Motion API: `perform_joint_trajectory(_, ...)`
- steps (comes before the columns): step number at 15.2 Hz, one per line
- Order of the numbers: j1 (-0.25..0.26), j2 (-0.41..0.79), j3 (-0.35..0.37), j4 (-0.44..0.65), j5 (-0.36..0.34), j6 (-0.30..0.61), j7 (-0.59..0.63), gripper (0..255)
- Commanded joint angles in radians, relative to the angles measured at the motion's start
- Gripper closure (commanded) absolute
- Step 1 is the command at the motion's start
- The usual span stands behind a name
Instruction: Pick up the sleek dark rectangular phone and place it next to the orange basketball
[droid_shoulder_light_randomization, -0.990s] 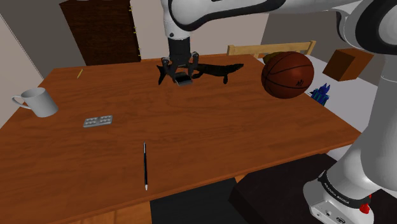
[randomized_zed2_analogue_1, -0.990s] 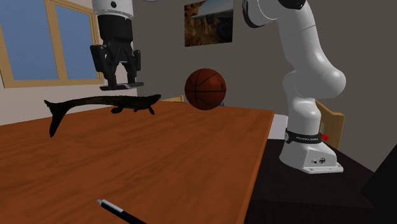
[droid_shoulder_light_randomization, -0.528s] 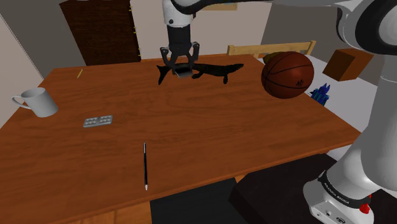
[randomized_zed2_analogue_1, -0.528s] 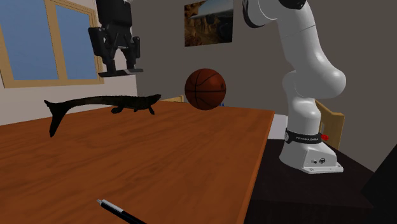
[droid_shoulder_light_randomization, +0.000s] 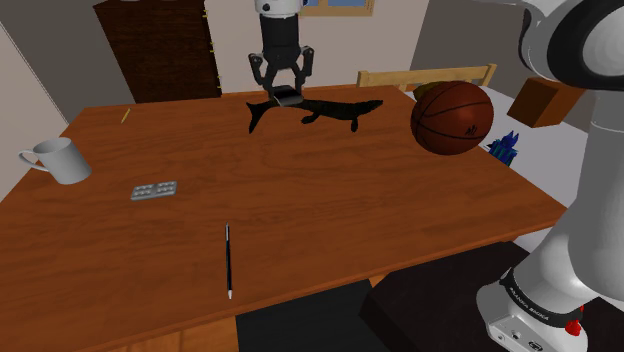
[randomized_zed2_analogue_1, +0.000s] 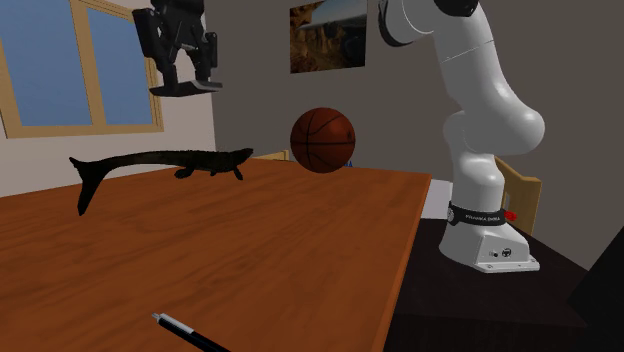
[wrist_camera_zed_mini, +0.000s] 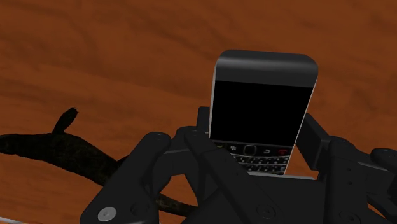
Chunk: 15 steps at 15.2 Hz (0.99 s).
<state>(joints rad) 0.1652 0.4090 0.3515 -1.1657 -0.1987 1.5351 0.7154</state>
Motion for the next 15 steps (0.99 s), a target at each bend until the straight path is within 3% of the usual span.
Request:
perform_joint_trajectory(1,0.007,0.010,0.000,0.046,-0.004,-0.036,-0.002,255)
perform_joint_trajectory(12,0.081,0.148,-0.011,0.421,-0.051,-0.272,-0.019,255)
perform_joint_trajectory(13,0.034,0.058,-0.003,0.272,-0.023,-0.213,-0.024,255)
perform_joint_trajectory(15,-0.036,-0.071,0.005,0.075,0.018,-0.140,-0.048,255)
